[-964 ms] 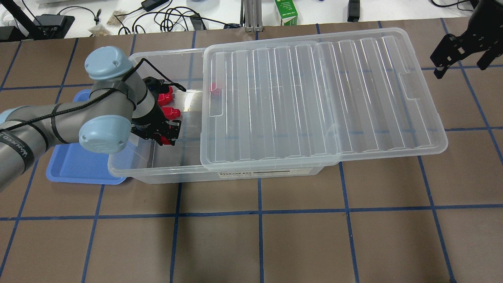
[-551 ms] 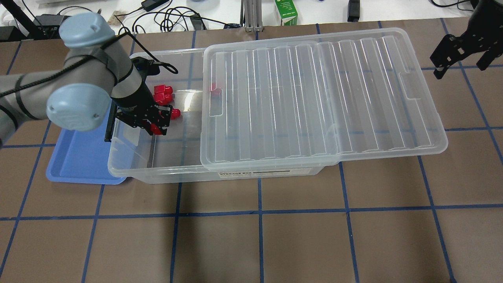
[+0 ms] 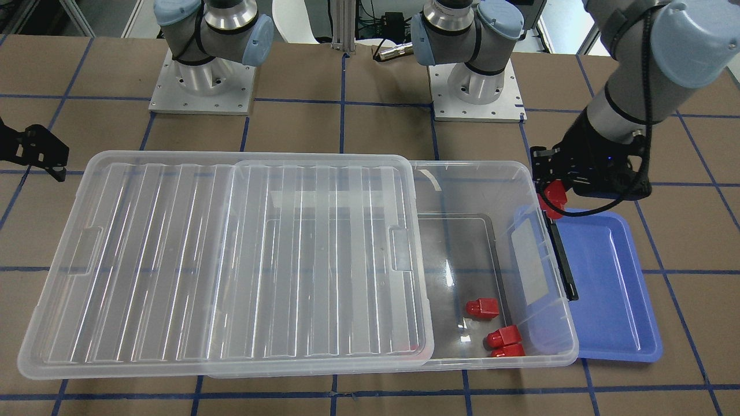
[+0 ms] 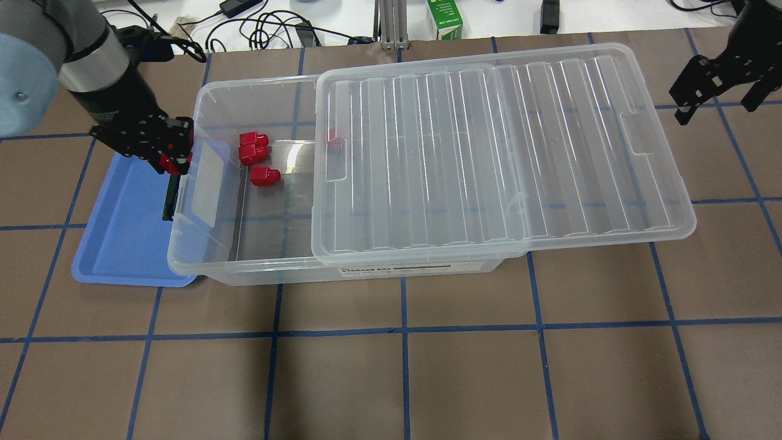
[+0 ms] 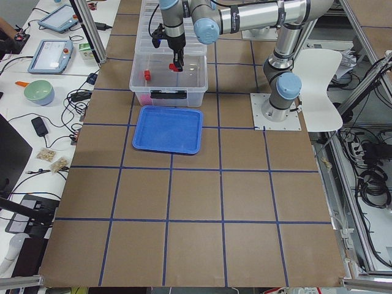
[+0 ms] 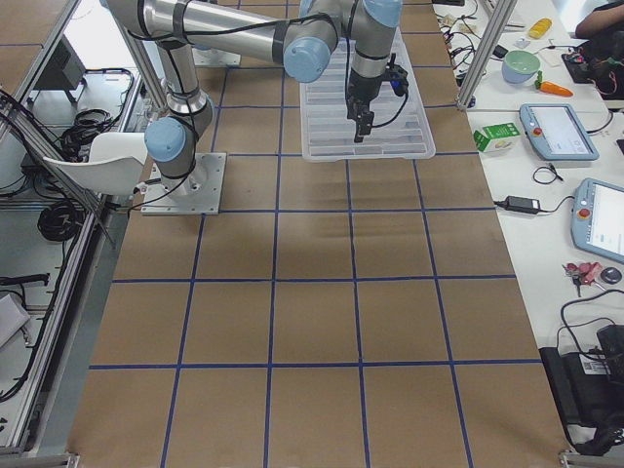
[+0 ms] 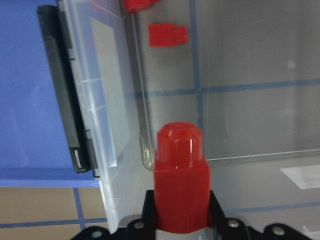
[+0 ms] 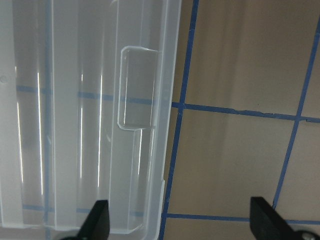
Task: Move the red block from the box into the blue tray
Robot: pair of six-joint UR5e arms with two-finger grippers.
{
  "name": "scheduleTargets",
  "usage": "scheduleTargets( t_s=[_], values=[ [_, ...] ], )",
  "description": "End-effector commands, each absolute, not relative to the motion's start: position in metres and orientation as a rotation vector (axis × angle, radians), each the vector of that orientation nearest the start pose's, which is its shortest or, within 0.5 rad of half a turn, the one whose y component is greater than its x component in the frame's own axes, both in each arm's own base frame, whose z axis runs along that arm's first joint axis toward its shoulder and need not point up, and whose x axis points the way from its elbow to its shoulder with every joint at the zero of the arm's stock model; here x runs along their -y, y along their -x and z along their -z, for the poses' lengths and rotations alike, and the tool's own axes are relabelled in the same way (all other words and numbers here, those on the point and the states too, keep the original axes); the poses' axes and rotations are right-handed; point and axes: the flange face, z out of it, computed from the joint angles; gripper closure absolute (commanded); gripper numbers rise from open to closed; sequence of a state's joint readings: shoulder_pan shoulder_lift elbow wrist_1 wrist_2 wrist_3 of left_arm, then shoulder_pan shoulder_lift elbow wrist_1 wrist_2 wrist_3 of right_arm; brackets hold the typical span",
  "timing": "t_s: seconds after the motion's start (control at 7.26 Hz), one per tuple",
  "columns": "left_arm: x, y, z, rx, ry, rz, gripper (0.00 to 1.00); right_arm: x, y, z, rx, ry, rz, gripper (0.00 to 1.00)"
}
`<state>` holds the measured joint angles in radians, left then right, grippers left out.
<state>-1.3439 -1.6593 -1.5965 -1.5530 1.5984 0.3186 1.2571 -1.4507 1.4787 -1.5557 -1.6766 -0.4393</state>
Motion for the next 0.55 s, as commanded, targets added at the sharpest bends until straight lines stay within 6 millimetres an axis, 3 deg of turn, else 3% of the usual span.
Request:
scheduleTargets(
  t_s=[0.0,0.14,0.41],
  values=[
    [0.534,-0.082,-0.411,-3.168,-0.213,-0.197,0.88,0.551,0.055,-0.469,-3.219,0.211,-0.124,0.0],
    [0.538,-0.109,-0.39,-3.169,-0.381,-0.198,0.88,0.551,0.06,-0.464,-3.223,0.207,-0.136,0.0],
    [0.545,-0.154,-0.333,-3.155,-0.467,-0.147,0.88,0.549,0.075,-0.454,-3.219,0.164,-0.162,0.0]
  ],
)
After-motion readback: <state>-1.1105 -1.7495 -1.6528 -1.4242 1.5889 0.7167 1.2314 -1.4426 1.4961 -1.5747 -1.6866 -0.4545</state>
